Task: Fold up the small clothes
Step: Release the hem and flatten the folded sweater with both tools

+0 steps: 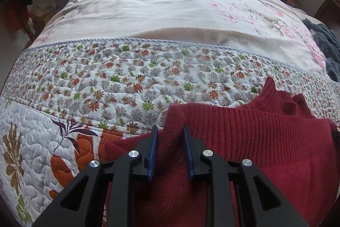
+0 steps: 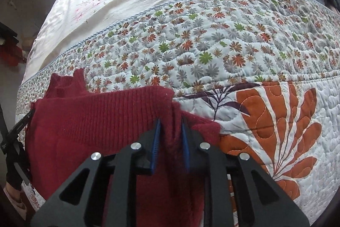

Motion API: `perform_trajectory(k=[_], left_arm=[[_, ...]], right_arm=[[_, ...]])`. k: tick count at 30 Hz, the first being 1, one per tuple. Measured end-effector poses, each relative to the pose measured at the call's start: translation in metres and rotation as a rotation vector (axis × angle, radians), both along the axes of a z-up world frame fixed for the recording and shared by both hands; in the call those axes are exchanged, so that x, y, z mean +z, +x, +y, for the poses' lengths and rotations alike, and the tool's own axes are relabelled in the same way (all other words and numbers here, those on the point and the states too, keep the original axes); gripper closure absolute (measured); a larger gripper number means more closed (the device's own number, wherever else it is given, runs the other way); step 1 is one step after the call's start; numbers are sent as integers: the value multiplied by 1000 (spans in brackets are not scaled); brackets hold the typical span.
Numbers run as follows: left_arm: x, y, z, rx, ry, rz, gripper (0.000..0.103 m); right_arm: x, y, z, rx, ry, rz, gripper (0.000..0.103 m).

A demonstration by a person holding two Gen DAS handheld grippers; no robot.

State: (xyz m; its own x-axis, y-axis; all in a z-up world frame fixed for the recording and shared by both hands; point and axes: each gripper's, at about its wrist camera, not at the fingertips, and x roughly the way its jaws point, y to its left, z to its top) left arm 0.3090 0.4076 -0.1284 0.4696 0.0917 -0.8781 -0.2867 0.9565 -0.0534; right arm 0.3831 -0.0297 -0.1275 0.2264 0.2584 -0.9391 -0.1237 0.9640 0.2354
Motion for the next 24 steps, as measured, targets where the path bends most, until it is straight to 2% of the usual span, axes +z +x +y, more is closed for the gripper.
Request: perform_trajectory(k=[4,5,8,9,10,15,21,24], left_arm=[[25,-19,8,16,-44,-51,62],[34,-25,7,12,-45,-72,55],[59,-53,2,-20,-54,-137,42],[64,-63,-1,-29,-56,-148,37],[70,-75,-6,-41,-66,-158,36],[73,-125,-34,-85,-86,-126,34],[59,-168,-59,-131,-98,-89,28],[46,-177,-65,-126,-91,-52,28]], right_arm=[[26,-15,-12,-19,78,-33,61],[34,-22,-15,-19,92,-48,57],[54,-50,-21,13,112,-88,43],[59,-61,-23,24,112,-95,35],[64,-76,-28,32,120,-103,31],[62,-134,-39,82,113,-78,31],[38,-185,-48,94,79,-21,30],[26,-200,-49,79,39,-12,20]])
